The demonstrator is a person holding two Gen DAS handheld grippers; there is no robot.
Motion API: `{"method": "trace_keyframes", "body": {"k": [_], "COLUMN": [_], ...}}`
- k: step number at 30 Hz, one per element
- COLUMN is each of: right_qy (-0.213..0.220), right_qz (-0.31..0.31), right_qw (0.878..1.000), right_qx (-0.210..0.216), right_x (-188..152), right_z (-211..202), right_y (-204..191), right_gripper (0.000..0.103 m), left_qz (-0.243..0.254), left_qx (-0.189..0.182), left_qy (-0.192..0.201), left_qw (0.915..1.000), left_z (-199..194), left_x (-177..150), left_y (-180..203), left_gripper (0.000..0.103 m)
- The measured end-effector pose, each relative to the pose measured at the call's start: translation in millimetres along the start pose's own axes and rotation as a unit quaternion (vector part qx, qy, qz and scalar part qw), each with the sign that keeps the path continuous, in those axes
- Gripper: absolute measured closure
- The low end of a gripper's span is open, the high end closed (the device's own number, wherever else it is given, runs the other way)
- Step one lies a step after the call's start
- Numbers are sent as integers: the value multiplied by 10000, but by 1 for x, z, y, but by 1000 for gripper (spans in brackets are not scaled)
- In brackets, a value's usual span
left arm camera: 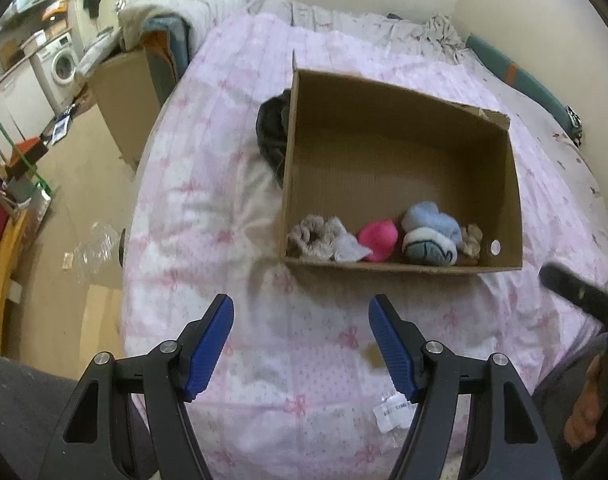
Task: Organize soft objects
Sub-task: 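Lift both tools out of the box toward the remaining items on the bed, then grasp the clear plastic bag with the right tool while the left tool grasps the tan pad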
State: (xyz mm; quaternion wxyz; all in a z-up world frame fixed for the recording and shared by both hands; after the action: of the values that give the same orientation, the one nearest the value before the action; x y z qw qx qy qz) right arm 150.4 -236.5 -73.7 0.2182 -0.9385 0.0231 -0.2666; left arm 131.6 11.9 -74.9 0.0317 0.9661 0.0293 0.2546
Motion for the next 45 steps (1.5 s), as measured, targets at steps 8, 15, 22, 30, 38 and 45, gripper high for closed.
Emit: {"method": "trace_keyframes", "body": {"k": [8, 15, 22, 30, 38, 45], "right_qy": [-1286, -2476, -2864, -2920, -2574, -1521], "right_qz": [-768, -1247, -1884, -2106, -1974, -414], "right_qw": [9887, 9606, 9393, 9329, 9459, 9866], "right_qx": [-81, 198, -142, -81, 2, -418], "right_x": [-52, -105, -140, -148, -127, -63], "right_z": [43, 81, 108, 113, 99, 64], "right_y": [-32, -60, -80, -84, -80, -14], "right_gripper": [20, 20, 20, 69, 77, 77], "left_qz": [-431, -583, -499, -401, -298, 94], "left_qx": [248, 153, 118, 97, 109, -526], "left_qy": [-4, -259, -324, -391, -593, -1374], "left_qw": [9988, 9978, 9982, 9984, 9977, 9891], "left_z": [9, 22, 26, 31, 43, 81], "left_x": [2, -1, -3, -4, -12, -39], "left_y": [-22, -22, -18, -11, -7, 29], "left_gripper": [36, 36, 36, 36, 36, 36]}}
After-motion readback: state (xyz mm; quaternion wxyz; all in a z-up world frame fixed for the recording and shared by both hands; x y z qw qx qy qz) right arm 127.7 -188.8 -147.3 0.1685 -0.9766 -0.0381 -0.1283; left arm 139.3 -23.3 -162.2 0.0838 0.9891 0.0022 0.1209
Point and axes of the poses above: each gripper's, at about its wrist camera, not at the fingertips, and z roughly the way its jaws point, y to its right, x to its top, the point moved 5 cm from there along z, roughly the way its jaws point, and after that the axes turned 1 degree about -x, right-handed, at the moved point
